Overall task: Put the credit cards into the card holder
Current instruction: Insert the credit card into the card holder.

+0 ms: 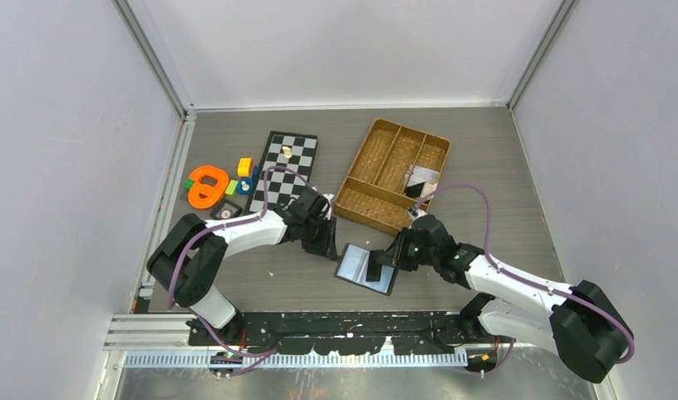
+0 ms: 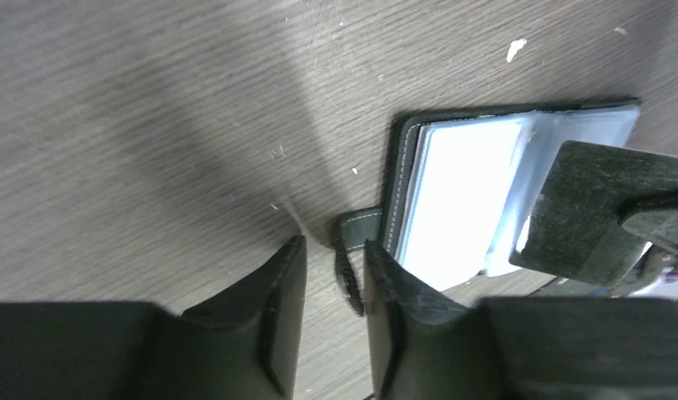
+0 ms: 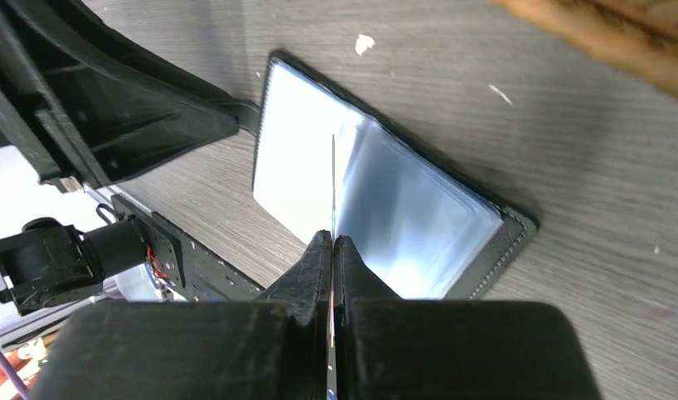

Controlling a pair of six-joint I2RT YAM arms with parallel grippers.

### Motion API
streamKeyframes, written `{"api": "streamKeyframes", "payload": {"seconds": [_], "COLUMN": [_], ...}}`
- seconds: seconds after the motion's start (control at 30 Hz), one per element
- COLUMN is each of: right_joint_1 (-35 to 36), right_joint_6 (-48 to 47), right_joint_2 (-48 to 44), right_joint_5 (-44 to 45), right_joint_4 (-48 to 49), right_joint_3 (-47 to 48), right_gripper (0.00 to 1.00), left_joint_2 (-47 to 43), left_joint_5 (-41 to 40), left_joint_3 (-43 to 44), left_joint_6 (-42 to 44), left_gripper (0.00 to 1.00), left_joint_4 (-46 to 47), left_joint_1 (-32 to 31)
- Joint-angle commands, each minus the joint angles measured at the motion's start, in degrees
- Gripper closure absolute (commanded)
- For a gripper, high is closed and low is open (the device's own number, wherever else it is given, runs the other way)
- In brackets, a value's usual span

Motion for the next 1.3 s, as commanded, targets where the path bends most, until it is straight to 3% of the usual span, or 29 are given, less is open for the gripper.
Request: {"api": "streamKeyframes", "payload": {"seconds": [0.0,0.17,0.53,0.93,1.27], "right_joint_1": [0.17,0.14,0.91,0.88,0.94], "right_joint_6": [6.16,7.12,10.63,13.67,14.93], "right_joint_2": [-2.76,-3.88,-0.88,3.75,4.74], "right_joint_5": [-1.80,-0.30,1.79,2.33,0.98], "right_joint_4": [8.40,9.12,11.79,15.75,19.58], "right_joint_3": [-4.30,-5.48,-6.87,-8.17,-8.82], "right_gripper": [0.99,1.00,0.99,1.00,0.99], "left_joint_2": [-1.57,-4.39,-4.13,2.29,4.03], "left_joint_5": [-2.36,-1.27,-1.55,-1.43,-3.65], "left_joint_3": [1.95,4.15,7.99,8.62,7.24], "left_joint_6": [4.26,6.79,8.57,9.54,8.86], "left_gripper": [0.59,0.42,0.35,0.39,0.54], "left_joint_4": [-3.53,-4.32,-3.00,-1.48,-2.06], "left_joint_1": [0.02,-0.56,-6.09,-6.77,-6.75]}}
